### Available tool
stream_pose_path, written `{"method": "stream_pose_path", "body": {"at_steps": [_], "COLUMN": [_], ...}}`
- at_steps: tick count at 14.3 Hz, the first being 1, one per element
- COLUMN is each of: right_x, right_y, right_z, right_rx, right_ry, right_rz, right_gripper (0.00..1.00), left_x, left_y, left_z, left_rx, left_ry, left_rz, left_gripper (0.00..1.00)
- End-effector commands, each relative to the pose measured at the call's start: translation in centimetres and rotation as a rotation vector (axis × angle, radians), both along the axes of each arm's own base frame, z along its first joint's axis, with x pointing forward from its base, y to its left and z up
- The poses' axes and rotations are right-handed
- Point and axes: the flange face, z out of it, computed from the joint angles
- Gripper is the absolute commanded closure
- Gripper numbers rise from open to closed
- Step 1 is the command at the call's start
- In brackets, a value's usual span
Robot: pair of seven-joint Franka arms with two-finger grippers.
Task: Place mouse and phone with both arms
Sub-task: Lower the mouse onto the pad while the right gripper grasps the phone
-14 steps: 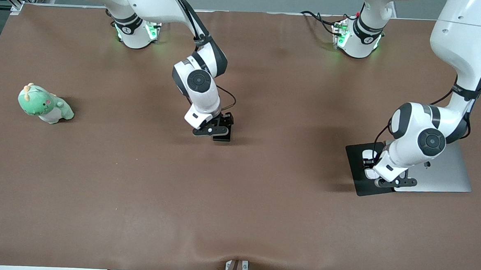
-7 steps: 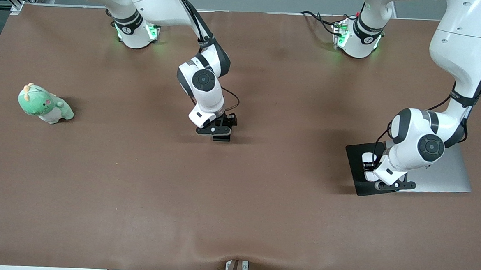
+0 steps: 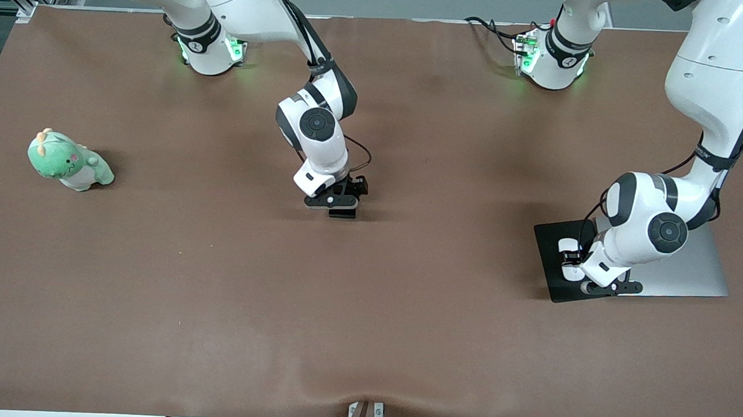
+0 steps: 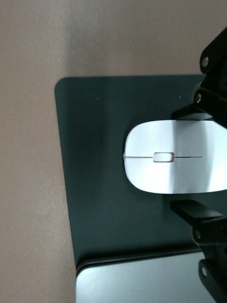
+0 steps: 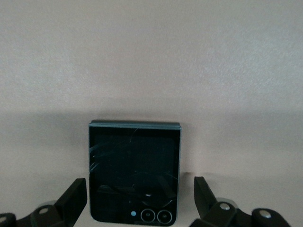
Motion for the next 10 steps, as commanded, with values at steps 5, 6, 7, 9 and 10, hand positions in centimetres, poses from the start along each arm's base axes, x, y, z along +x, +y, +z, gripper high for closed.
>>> {"method": "stream_pose_path", "body": {"at_steps": [5, 6, 7, 9, 10], "right_x": [0.0, -0.1, -0.1, 0.7, 1.0], "right_y": [1.3, 1.4, 1.5, 0.9, 0.8], "right_z": [-0.9, -1.0, -0.9, -0.5, -0.2], "right_rx": [0.005, 0.004, 0.004, -0.010, -0.020], "right_ry": [-0.006, -0.005, -0.006, 0.004, 0.019], "right_rz": [-0.027, -0.033, -0.029, -0.019, -0.022], "right_gripper": [0.00, 0.00, 0.00, 0.90, 1.00], "left_x": [0.7, 0.7, 0.5, 0.5, 0.4], "left_y": [-0.4, -0.4, -0.7, -2.5, -2.9], "left_z": [5.6, 7.5, 9.3, 12.6, 14.3], "left_rx": [0.018, 0.027, 0.033, 0.028, 0.034], "left_ry": [-0.041, -0.045, -0.054, -0.099, -0.113], "left_rz": [-0.040, -0.051, -0.061, -0.086, -0.095], "left_gripper": [0.00, 0.00, 0.00, 0.00, 0.00]}}
